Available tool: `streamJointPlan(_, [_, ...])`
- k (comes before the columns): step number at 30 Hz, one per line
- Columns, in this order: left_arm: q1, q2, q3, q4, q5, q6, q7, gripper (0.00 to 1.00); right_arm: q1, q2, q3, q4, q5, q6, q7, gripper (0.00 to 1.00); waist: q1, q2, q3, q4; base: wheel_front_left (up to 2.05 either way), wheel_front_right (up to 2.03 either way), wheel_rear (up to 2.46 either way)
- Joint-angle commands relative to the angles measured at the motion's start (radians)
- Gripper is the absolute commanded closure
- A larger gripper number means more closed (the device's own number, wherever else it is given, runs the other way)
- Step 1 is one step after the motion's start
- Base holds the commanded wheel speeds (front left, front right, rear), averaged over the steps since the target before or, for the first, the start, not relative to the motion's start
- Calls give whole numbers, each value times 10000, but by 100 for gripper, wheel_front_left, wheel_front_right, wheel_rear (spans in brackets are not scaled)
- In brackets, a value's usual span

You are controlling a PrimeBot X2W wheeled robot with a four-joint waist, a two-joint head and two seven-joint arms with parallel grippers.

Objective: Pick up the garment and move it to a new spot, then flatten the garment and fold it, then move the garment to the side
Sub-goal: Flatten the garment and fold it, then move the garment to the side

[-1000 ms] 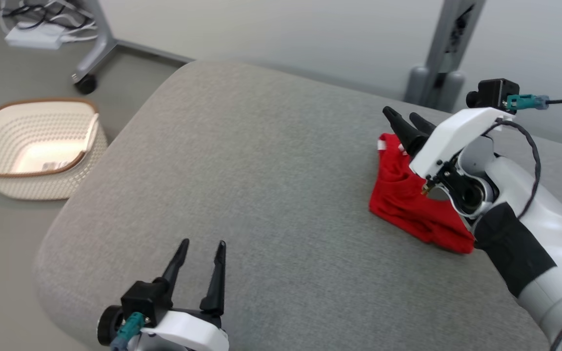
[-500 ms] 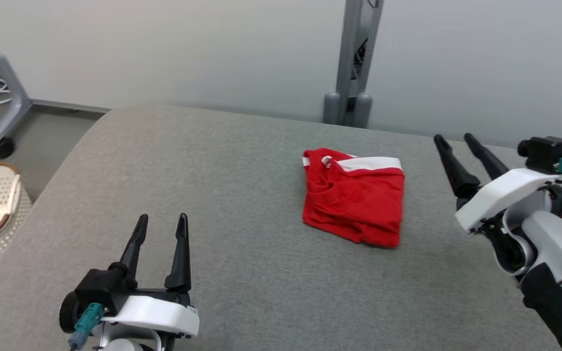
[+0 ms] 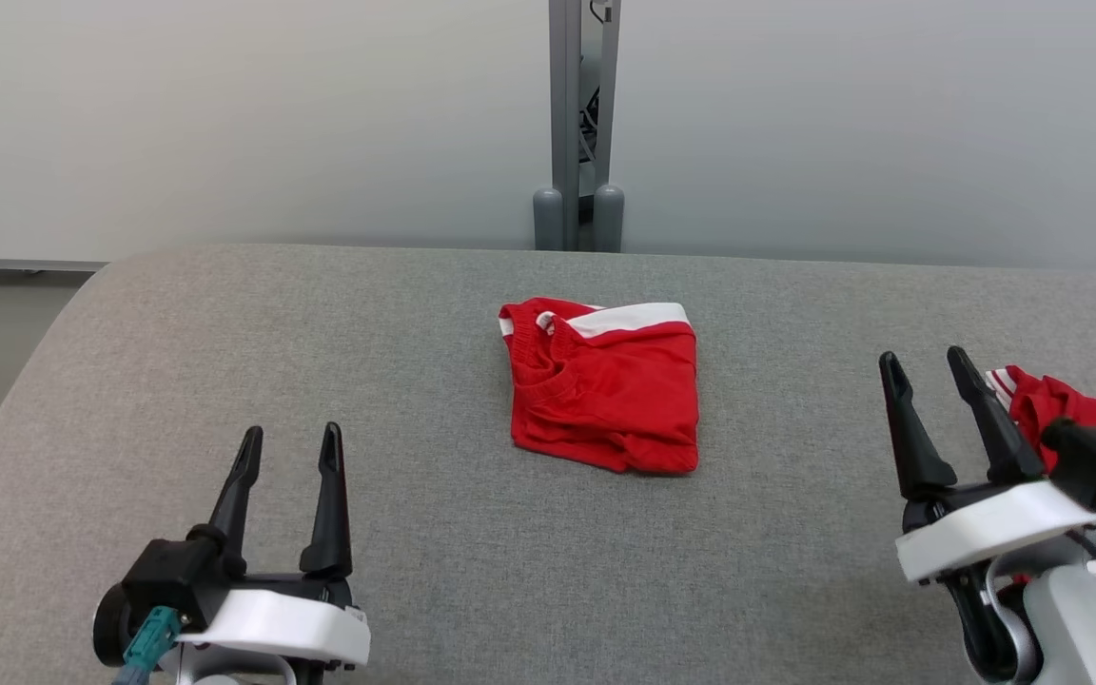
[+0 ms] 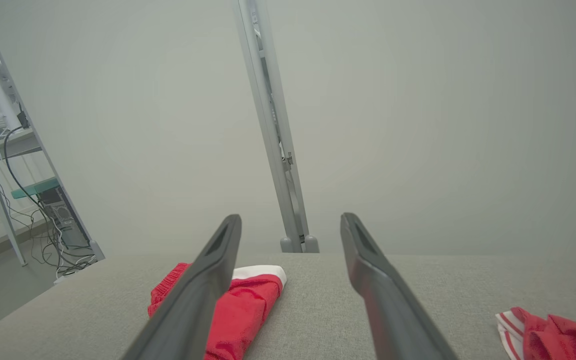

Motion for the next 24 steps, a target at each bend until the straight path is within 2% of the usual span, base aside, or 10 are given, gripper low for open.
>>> streamJointPlan(1, [201,39,-22,51,97,-46,-35,0,495,235,-286,-329,-459,1,-39,0,0,-1,-1,-106,0,0,0])
streamJointPlan(8, [463,39,-178,305,148,-105,-35,0,1159,820,-551,-402,-974,1,-40,0,0,-1,-20,-156,0,0,0])
streamJointPlan(14, [524,42,-443,350,111,-99,-35,0,1259,970,-605,-235,-1018,1,-40,0,0,-1,-32,-34,0,0,0])
streamJointPlan(16, [518,40,-546,388,141,-126,-35,0,1084,966,-512,-148,-632,1,-41,0,0,-1,17,52,0,0,0])
streamJointPlan(20, [457,40,-638,460,296,-239,-35,0,668,548,48,219,-6,1,-39,0,0,-1,169,235,0,0,0])
streamJointPlan(22, [417,40,-695,522,321,-293,-35,0,294,334,440,668,797,1,171,0,0,-1,281,380,0,0,0])
streamJointPlan(24, [380,36,-790,547,340,-306,-35,0,-153,138,740,1103,1851,1,829,0,0,-1,447,539,0,0,0])
